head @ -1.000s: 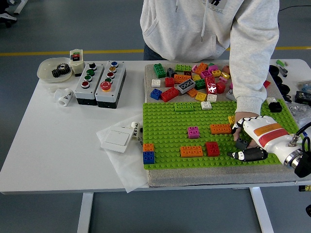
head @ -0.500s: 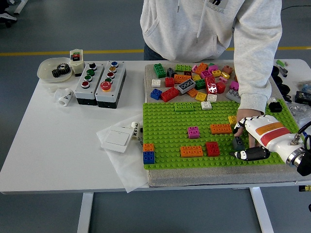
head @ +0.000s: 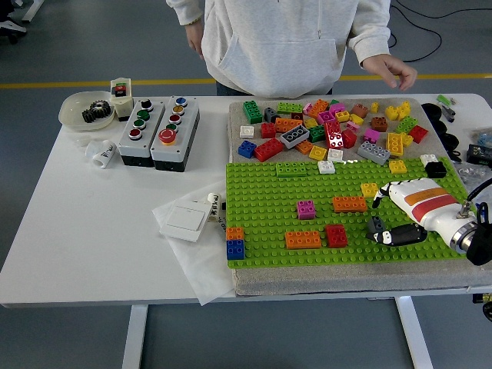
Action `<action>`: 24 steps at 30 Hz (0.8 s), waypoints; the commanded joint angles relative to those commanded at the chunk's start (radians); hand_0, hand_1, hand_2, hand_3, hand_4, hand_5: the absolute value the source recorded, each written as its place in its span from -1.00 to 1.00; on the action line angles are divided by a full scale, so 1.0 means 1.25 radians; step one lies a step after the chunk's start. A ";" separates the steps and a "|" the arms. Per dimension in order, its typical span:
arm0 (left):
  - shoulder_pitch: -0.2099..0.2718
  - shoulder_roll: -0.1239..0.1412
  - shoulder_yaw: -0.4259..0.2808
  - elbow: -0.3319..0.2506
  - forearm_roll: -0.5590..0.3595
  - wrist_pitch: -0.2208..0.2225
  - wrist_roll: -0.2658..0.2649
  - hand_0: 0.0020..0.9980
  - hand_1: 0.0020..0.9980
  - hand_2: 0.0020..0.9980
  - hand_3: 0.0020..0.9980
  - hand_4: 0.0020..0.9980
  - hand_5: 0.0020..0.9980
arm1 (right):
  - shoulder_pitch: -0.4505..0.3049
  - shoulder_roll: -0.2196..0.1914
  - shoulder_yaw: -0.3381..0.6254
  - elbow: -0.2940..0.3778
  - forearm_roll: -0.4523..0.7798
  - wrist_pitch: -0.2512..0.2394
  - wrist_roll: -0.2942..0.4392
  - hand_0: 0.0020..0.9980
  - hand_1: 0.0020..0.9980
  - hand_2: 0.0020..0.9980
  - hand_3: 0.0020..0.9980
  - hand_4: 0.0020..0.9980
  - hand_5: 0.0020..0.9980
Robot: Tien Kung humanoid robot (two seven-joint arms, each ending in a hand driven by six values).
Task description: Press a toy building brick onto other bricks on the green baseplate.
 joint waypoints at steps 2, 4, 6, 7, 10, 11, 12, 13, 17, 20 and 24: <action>-0.001 0.000 0.002 0.000 -0.003 0.000 0.000 0.54 0.54 0.57 0.18 0.23 0.26 | 0.006 0.004 -0.002 -0.012 0.010 0.003 0.002 0.18 0.29 0.41 0.16 0.86 0.09; -0.001 0.000 0.003 0.000 -0.004 0.001 0.000 0.55 0.54 0.57 0.18 0.23 0.26 | 0.009 0.005 -0.006 -0.018 0.017 0.004 0.005 0.19 0.28 0.41 0.15 0.86 0.09; -0.002 0.000 0.004 0.000 -0.005 0.001 0.000 0.55 0.54 0.57 0.18 0.23 0.26 | 0.011 0.006 -0.008 -0.024 0.022 0.007 0.007 0.19 0.28 0.41 0.15 0.86 0.09; -0.002 0.000 0.005 0.000 -0.006 0.001 0.000 0.55 0.54 0.57 0.18 0.23 0.26 | 0.012 0.006 -0.010 -0.028 0.024 0.008 0.009 0.19 0.28 0.41 0.15 0.86 0.09; -0.003 -0.001 0.006 0.000 -0.008 0.001 0.000 0.55 0.54 0.57 0.18 0.23 0.26 | 0.016 0.008 -0.014 -0.037 0.028 0.010 0.014 0.19 0.28 0.41 0.16 0.86 0.10; -0.003 -0.001 0.006 0.000 -0.008 0.001 0.000 0.55 0.54 0.57 0.18 0.23 0.26 | 0.018 0.008 -0.015 -0.042 0.029 0.011 0.015 0.19 0.28 0.41 0.16 0.86 0.10; -0.003 -0.001 0.007 0.000 -0.009 0.001 0.001 0.55 0.54 0.57 0.18 0.23 0.26 | 0.019 0.008 -0.016 -0.045 0.029 0.011 0.016 0.19 0.28 0.41 0.16 0.86 0.10; -0.003 -0.001 0.008 0.000 -0.010 0.001 0.001 0.55 0.54 0.57 0.18 0.23 0.26 | 0.022 0.009 -0.019 -0.052 0.029 0.011 0.019 0.19 0.28 0.41 0.16 0.86 0.10; -0.005 -0.001 0.013 0.000 -0.016 0.001 0.001 0.55 0.54 0.57 0.18 0.23 0.26 | 0.031 0.012 -0.026 -0.073 0.026 0.010 0.026 0.19 0.28 0.41 0.16 0.86 0.10; -0.006 -0.001 0.015 0.000 -0.018 0.001 0.001 0.55 0.54 0.57 0.18 0.23 0.26 | 0.035 0.013 -0.031 -0.085 0.025 0.008 0.032 0.19 0.28 0.41 0.16 0.86 0.10; -0.008 -0.001 0.021 0.000 -0.026 0.002 0.000 0.55 0.54 0.57 0.18 0.23 0.26 | 0.038 0.017 -0.036 -0.102 0.020 0.003 0.039 0.18 0.28 0.41 0.15 0.85 0.09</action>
